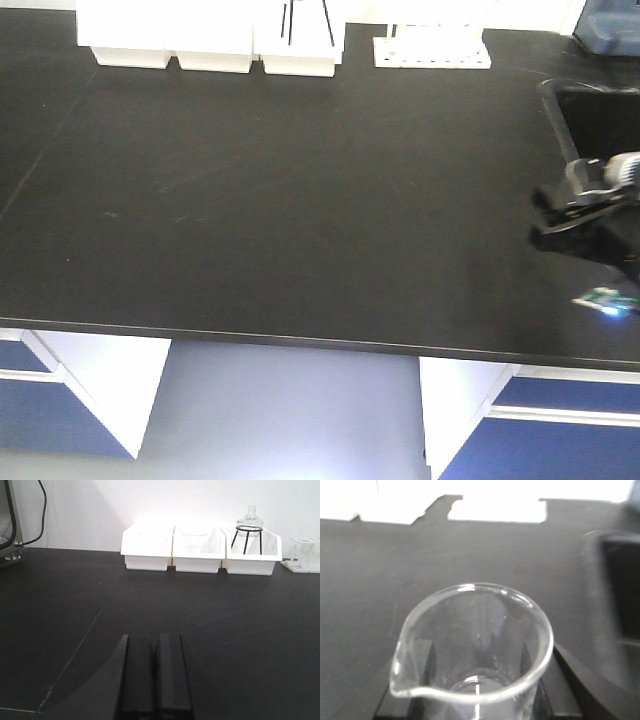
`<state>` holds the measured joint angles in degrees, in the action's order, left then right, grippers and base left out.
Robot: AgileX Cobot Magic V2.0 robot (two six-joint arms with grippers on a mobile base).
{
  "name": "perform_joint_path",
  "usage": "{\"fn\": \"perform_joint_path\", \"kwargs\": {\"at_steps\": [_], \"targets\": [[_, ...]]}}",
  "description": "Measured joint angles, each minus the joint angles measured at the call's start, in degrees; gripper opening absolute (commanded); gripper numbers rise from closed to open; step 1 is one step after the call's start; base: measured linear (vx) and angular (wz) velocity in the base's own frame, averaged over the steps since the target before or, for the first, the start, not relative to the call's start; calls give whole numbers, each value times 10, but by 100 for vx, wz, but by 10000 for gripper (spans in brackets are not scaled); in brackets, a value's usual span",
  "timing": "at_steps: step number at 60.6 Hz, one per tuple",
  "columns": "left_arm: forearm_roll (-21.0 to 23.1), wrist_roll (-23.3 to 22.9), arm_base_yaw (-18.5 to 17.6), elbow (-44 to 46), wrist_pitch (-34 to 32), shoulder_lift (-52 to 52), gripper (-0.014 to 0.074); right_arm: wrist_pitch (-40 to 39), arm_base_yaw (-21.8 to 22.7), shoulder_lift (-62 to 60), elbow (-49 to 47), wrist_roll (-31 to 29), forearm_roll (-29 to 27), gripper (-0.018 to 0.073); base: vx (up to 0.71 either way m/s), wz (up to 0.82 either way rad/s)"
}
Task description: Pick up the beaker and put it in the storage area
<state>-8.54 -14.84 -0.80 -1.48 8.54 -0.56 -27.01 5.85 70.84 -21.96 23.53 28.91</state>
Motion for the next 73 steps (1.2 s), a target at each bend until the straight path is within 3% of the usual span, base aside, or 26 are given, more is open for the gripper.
{"fn": "perform_joint_path", "kwargs": {"at_steps": [9, 17, 27, 35, 48, 73], "targets": [[0, 0, 0, 0, 0, 0, -8, 166, 0, -200, 3, 85, 59, -4, 0, 0], [0, 0, 0, 0, 0, 0, -8, 289, 0, -352, 6, 149, 78, -4, 0, 0], [0, 0, 0, 0, 0, 0, -8, 379, 0, -516, 6, 161, 46, -4, 0, 0], [0, 0, 0, 0, 0, 0, -8, 439, 0, -584, 6, 118, -14, -3, 0, 0], [0, 0, 0, 0, 0, 0, -8, 469, 0, -597, 6, 28, -91, -3, 0, 0], [0, 0, 0, 0, 0, 0, -8, 473, 0, -597, 6, 18, -101, -3, 0, 0]]}}
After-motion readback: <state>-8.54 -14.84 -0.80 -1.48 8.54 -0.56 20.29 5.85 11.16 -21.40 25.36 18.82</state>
